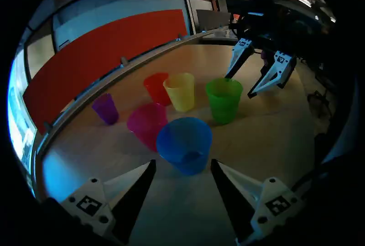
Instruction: Pour water
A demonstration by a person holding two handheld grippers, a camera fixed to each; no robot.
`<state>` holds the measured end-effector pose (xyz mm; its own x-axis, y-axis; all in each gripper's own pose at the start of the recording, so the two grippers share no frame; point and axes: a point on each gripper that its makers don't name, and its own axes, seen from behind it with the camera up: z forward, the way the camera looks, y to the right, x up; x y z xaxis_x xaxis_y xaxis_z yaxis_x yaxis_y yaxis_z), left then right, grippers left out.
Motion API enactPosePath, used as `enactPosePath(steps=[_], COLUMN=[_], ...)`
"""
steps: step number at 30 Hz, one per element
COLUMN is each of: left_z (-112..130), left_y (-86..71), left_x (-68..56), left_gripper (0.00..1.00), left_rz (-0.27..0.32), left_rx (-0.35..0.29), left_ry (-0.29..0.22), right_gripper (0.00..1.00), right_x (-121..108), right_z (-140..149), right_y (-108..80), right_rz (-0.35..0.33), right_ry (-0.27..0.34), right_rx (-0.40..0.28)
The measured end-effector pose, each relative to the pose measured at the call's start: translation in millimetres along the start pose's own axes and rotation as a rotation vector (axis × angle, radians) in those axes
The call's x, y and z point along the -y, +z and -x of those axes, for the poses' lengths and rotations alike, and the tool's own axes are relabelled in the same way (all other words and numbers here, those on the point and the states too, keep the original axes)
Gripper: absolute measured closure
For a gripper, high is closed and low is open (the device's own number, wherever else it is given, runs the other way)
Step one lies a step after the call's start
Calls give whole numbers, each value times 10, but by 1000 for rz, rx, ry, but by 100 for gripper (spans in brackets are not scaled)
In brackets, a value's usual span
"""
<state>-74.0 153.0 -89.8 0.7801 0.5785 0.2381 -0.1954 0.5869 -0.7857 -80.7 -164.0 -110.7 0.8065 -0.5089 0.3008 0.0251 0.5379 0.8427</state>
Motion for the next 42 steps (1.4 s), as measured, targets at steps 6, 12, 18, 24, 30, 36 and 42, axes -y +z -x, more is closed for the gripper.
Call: enactPosePath(steps=[6, 12, 18, 24, 30, 36, 42], left_z=[51, 88, 140, 168, 166, 130, 51], left_y=[-123, -231, -356, -518, -674, -817, -910], left_x=[72, 162, 330, 565, 844, 1118, 1296], left_gripper=[11, 11, 11, 11, 11, 11, 11], left_rz=[-36, -82, -163, -267, -377, -481, -554], left_rx=[-9, -25, -51, -88, -135, -196, -274], left_ry=[-28, -66, -122, -169, -235, -300, -367], right_gripper=[2, 2, 2, 2, 2, 2, 2], right_x=[-56, -119, -257, -486, -715, -952, -1219], right_z=[21, -5, -71, -147, -229, -403, -599], right_y=[-129, -237, -343, -489, -649, -850, -1114], right_rz=[43, 98, 187, 310, 444, 574, 685], right_ry=[39, 82, 140, 193, 224, 245, 294], right_rx=[-29, -69, -129, -192, -260, -353, -456])
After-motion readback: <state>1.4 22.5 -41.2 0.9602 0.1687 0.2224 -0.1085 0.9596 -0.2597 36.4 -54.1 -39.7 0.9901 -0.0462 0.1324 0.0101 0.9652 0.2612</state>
